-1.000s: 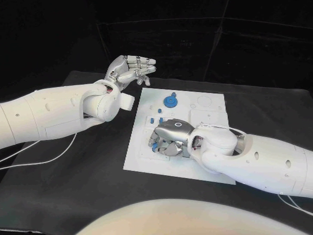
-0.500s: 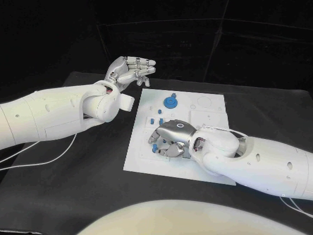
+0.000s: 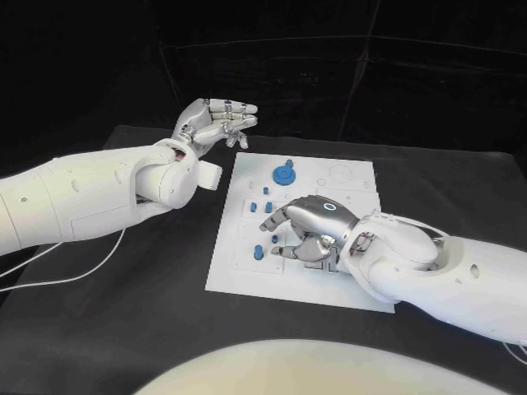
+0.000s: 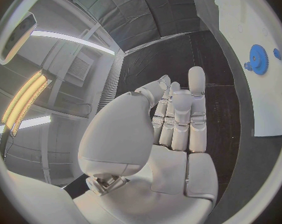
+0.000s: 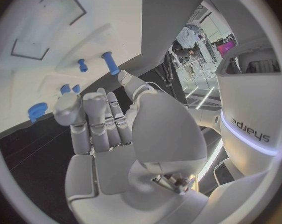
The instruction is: Assemble the parts on the task board
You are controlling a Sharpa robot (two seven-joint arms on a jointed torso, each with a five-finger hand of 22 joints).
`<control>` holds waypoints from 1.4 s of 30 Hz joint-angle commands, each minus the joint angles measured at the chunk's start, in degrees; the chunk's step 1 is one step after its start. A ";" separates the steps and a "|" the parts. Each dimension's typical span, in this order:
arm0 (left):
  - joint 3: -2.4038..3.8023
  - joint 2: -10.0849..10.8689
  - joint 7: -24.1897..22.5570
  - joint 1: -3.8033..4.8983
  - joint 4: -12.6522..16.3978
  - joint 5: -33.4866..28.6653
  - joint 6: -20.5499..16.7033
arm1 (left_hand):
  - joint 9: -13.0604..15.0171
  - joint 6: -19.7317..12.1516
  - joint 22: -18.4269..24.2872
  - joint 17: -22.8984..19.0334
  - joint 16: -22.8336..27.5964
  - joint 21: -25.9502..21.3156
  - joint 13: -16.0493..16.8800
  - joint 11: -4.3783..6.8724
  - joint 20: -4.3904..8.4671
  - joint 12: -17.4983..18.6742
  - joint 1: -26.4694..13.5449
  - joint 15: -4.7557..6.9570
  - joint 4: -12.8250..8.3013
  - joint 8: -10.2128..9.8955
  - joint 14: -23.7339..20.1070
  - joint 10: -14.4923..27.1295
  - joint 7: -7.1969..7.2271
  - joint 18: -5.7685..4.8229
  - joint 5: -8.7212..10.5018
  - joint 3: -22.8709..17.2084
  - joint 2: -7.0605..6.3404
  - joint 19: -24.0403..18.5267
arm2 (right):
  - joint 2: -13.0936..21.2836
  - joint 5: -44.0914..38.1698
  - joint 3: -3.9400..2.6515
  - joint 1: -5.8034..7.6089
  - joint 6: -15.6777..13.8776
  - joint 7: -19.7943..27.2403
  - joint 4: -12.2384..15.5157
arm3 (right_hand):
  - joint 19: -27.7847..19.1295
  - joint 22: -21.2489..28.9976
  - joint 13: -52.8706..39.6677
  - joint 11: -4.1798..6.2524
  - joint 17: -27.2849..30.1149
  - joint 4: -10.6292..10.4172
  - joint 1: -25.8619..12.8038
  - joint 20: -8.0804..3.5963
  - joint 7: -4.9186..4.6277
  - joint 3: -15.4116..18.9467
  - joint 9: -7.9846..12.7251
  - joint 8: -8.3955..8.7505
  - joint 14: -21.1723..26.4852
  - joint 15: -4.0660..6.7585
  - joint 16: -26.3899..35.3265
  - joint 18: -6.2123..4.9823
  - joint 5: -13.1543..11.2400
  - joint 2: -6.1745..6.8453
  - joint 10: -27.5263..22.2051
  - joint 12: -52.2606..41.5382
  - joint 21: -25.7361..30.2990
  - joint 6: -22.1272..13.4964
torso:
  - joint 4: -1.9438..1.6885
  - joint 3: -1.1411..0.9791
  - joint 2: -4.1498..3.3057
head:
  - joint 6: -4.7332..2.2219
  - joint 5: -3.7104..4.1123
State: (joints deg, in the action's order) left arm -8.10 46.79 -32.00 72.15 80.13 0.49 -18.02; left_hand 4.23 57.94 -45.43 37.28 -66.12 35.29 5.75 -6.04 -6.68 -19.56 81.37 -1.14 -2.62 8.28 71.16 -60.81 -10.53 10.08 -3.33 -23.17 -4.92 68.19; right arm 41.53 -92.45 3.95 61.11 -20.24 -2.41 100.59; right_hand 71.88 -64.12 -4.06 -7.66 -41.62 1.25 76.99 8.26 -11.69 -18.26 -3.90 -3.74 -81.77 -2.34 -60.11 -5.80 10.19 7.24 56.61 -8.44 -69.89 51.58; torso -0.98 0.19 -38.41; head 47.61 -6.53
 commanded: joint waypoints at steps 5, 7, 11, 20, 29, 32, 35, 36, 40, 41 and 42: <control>-0.04 0.31 -0.06 0.03 0.16 -0.08 1.04 | 0.00 -0.33 -0.07 -0.15 0.34 -0.20 -0.06 0.05 0.08 -0.34 -0.04 0.11 -0.08 0.38 -0.49 0.53 0.18 0.37 0.08 0.42 0.46 -0.21 | 10.24 21.30 -0.90 2.43 -6.77 -3.52 4.66 | 8.10 -10.86 -4.36 3.53 -14.07 -3.32 -3.17 -1.92 2.44 3.72 -0.69 -2.30 -3.86 2.61 -10.24 1.91 0.89 -0.79 14.60 -10.34 -8.84 3.43 | 0.16 0.37 0.44 | -0.89 4.19; -0.07 0.45 -0.09 0.03 0.29 -0.08 1.18 | 0.00 -0.36 -0.06 -0.18 0.34 -0.22 -0.06 0.04 0.05 -0.39 -0.21 0.08 0.00 0.41 -0.52 0.58 0.18 0.36 0.09 0.54 0.42 -0.24 | 12.89 24.04 -0.96 2.67 -6.56 -5.77 5.50 | 9.51 -12.99 -7.75 4.51 -16.68 -4.60 -3.75 -3.10 3.52 5.94 -0.88 -3.36 -4.21 3.69 -12.38 2.44 2.32 -0.59 16.28 -14.86 -10.63 3.81 | 0.35 0.50 0.59 | -1.02 4.91; -0.11 0.65 -0.12 0.03 0.63 -0.08 1.31 | 0.00 -0.42 -0.03 -0.19 0.32 -0.27 -0.08 0.02 0.01 -0.49 -0.51 0.04 0.14 0.46 -0.54 0.65 0.18 0.35 0.09 0.77 0.34 -0.27 | 16.82 24.84 -0.97 2.87 -2.44 -10.62 6.82 | 11.76 -16.75 -16.29 5.38 -22.12 -7.91 -4.82 -4.23 4.50 10.52 -1.47 -6.11 -4.63 4.36 -16.25 3.26 3.14 -1.39 15.03 -24.30 -13.55 4.81 | 0.73 0.65 0.78 | -1.29 7.23; -0.16 1.26 -0.18 0.03 1.50 -0.08 1.27 | 0.01 -0.49 0.03 -0.19 0.24 -0.36 -0.10 0.02 -0.06 -0.68 -1.02 0.00 0.42 0.58 -0.53 0.75 0.20 0.35 0.09 1.15 0.29 -0.29 | 20.94 18.64 -0.34 1.94 -2.35 -20.57 8.59 | 14.56 -21.28 -48.60 5.87 -29.93 -17.29 -5.10 -4.03 5.01 18.93 -2.29 -11.61 -5.23 4.54 -21.19 4.48 5.15 -3.88 17.61 -52.25 -16.86 4.43 | 1.54 0.89 1.14 | -0.91 8.81; -0.25 1.56 -0.15 0.03 1.88 -0.08 1.41 | 0.00 -0.61 0.12 -0.13 0.11 -0.48 -0.13 0.02 -0.12 -0.86 -1.59 -0.04 0.79 0.68 -0.49 0.91 0.21 0.36 0.09 1.51 0.31 -0.29 | 21.44 12.64 0.43 -0.18 -1.68 -28.13 9.50 | 14.19 -20.99 -52.69 5.61 -30.75 -17.89 -4.90 -3.94 4.98 23.64 -2.54 -13.86 -5.17 4.38 -21.63 4.37 3.32 -2.70 16.52 -54.80 -16.61 2.93 | 1.91 0.92 1.31 | -0.61 9.06; -0.33 1.61 0.14 0.03 1.89 -0.08 1.86 | 0.00 -0.63 0.13 -0.30 0.18 -0.49 -0.13 0.01 -0.13 -0.88 -1.63 -0.04 0.80 0.69 -0.55 0.94 0.22 0.36 0.09 1.55 0.29 -0.29 | 21.08 11.18 0.59 -0.40 -0.86 -28.71 9.50 | 14.21 -21.04 -53.04 5.58 -30.91 -17.96 -5.05 -3.89 4.95 24.53 -2.63 -14.41 -5.18 4.34 -21.70 4.38 2.87 -2.49 16.29 -54.90 -16.64 2.63 | 1.86 0.92 1.29 | -0.58 9.32; -0.42 1.62 0.36 0.03 1.93 -0.08 2.25 | 0.00 -0.64 0.14 -0.31 0.18 -0.50 -0.14 0.02 -0.13 -0.88 -1.63 -0.04 0.80 0.69 -0.55 0.95 0.22 0.36 0.08 1.55 0.29 -0.30 | 20.54 10.20 0.73 -0.58 0.02 -29.17 9.34 | 14.26 -21.12 -53.49 5.55 -31.00 -18.02 -5.41 -3.85 4.93 25.23 -2.69 -14.86 -5.18 4.31 -21.74 4.40 2.66 -2.48 16.26 -55.13 -16.68 2.37 | 1.74 0.98 1.27 | -0.62 9.59; -0.44 1.62 0.39 0.03 1.94 -0.08 2.29 | 0.00 -0.64 0.14 -0.31 0.18 -0.50 -0.14 0.02 -0.13 -0.88 -1.63 -0.04 0.80 0.69 -0.55 0.95 0.22 0.36 0.08 1.55 0.29 -0.30 | 20.42 10.09 0.75 -0.62 0.16 -29.23 9.30 | 14.25 -21.12 -53.67 5.54 -31.04 -18.03 -5.54 -3.84 4.93 25.41 -2.70 -14.99 -5.19 4.31 -21.77 4.40 2.63 -2.51 16.29 -55.24 -16.68 2.31 | 1.74 0.98 1.26 | -0.61 9.56; -0.50 1.64 0.48 0.03 1.92 -0.08 2.48 | 0.00 -0.66 0.14 -0.28 0.17 -0.51 -0.14 0.03 -0.13 -0.89 -1.60 -0.04 0.78 0.70 -0.55 0.98 0.23 0.37 0.08 1.56 0.28 -0.30 | 19.40 9.58 0.84 -0.82 0.76 -29.38 9.01 | 14.29 -21.18 -54.55 5.56 -31.16 -18.10 -6.49 -3.81 4.94 26.24 -2.81 -15.72 -5.20 4.29 -21.82 4.41 2.95 -2.94 16.46 -55.77 -16.72 2.10 | 1.80 0.91 1.24 | -0.52 9.30; -0.51 1.64 0.49 0.03 1.91 -0.08 2.54 | 0.00 -0.66 0.14 -0.27 0.16 -0.51 -0.14 0.03 -0.13 -0.89 -1.60 -0.04 0.78 0.70 -0.55 0.98 0.23 0.37 0.07 1.56 0.28 -0.30 | 19.10 9.50 0.86 -0.90 0.93 -29.39 8.92 | 14.29 -21.19 -54.76 5.56 -31.19 -18.08 -6.77 -3.80 4.97 26.42 -2.85 -15.92 -5.20 4.29 -21.84 4.41 3.18 -3.10 16.51 -55.90 -16.72 2.09 | 1.80 0.89 1.23 | -0.51 9.36; -0.52 1.65 0.51 0.03 1.91 -0.08 2.62 | 0.00 -0.66 0.14 -0.27 0.16 -0.51 -0.14 0.03 -0.13 -0.89 -1.60 -0.04 0.78 0.70 -0.55 0.98 0.23 0.37 0.07 1.56 0.28 -0.30 | 18.85 9.45 0.87 -0.98 1.10 -29.39 8.84 | 14.30 -21.20 -54.89 5.56 -31.25 -18.07 -6.89 -3.80 4.99 26.52 -2.87 -16.04 -5.21 4.30 -21.86 4.41 3.28 -3.17 16.54 -55.98 -16.73 2.10 | 1.80 0.90 1.22 | -0.50 9.48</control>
State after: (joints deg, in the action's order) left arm -8.64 48.40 -31.53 72.10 81.93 0.48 -16.57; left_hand 4.23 57.73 -45.38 37.03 -66.12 35.07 5.70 -6.04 -6.68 -20.20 80.30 -0.93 -1.74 8.72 70.95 -60.39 -10.32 10.08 -3.33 -21.97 -4.48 68.19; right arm 60.51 -80.95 4.78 60.13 -20.68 -30.65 109.43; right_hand 83.76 -74.93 -58.86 -2.04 -72.84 -16.74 70.56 4.19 -6.79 7.94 -6.71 -19.47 -84.14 1.85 -81.75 -1.74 13.30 4.05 73.37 -64.27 -86.70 54.04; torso 0.82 1.13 -37.14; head 47.09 2.84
